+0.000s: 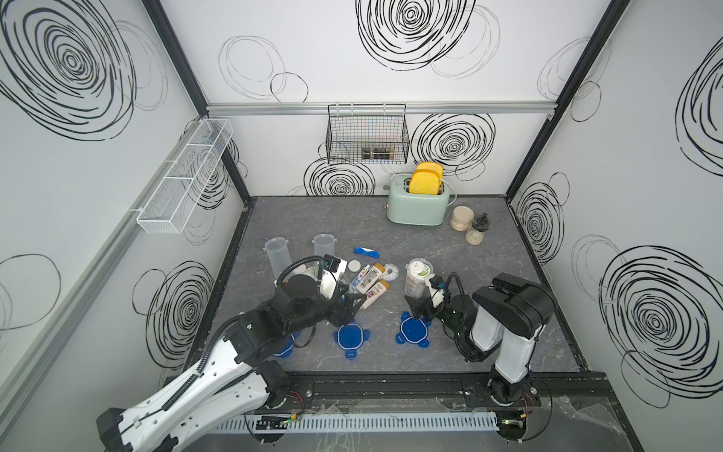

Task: Take out toiletry kits
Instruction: Pick up the container from the center of the board.

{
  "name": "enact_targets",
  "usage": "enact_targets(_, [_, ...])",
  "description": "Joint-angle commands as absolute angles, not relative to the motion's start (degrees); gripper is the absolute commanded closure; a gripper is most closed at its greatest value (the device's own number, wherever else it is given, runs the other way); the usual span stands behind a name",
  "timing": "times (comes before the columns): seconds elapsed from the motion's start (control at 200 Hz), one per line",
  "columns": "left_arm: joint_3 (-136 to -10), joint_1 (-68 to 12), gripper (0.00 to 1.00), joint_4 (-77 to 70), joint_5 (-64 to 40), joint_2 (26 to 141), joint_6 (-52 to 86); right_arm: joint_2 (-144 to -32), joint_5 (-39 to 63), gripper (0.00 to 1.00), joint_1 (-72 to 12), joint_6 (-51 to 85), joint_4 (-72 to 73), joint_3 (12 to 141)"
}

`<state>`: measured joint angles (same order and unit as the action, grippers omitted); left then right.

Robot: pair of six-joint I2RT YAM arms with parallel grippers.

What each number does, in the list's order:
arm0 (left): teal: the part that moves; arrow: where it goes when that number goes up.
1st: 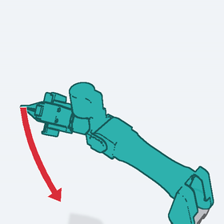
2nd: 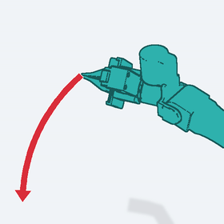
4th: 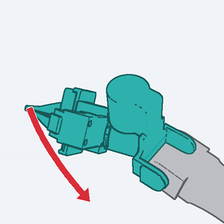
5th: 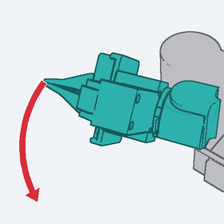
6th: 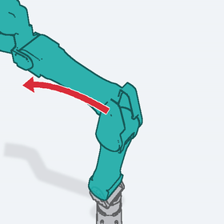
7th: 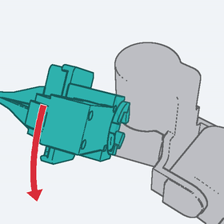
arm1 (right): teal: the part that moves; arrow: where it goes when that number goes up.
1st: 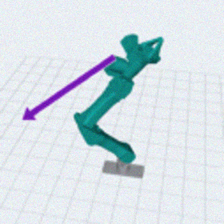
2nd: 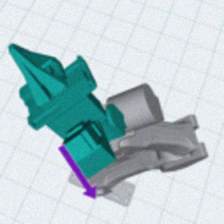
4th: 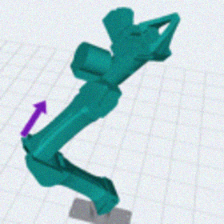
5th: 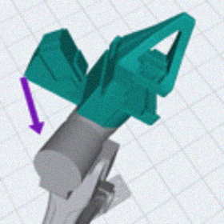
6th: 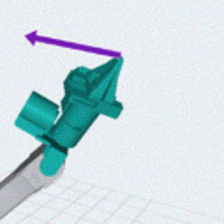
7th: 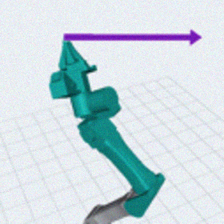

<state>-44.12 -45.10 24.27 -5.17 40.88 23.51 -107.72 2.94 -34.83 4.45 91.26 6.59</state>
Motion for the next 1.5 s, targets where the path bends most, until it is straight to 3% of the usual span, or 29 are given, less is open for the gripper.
enact_targets(0.0, [-43.5, -44.6, 0.32, 23.2, -5.8, 40.8, 22.6, -109.2, 3.1, 0.02, -34.5, 3.5, 106.6, 8.9])
enact_targets(0.395, [-43.4, -44.6, 0.32, 23.5, -5.2, 41.6, 22.8, -111.3, 4.8, 0.09, -32.7, 5.4, 106.6, 13.1])
enact_targets(0.65, [-43.3, -44.4, 0.32, 23.6, -5.1, 42.4, 22.9, -109.5, 6.7, 0.29, -32.3, 5.7, 106.5, 13.1])
enact_targets(0.765, [-43.3, -44.3, 0.32, 23.7, -4.8, 42.4, 22.9, -106.4, 7.1, 0.33, -32.3, 5.4, 103.3, 13.2])
enact_targets(1.156, [-43.3, -43.8, 0.32, 23.8, -5.0, 42.5, 22.9, -80.8, 10.8, 0.42, -31.2, 9.9, 66.6, 15.1])
enact_targets(1.496, [-43.3, -44.9, 0.32, 24.3, -3.3, 42.5, 23.0, -54.8, 17.8, 0.43, -30.6, 21.2, 33.5, 15.3])
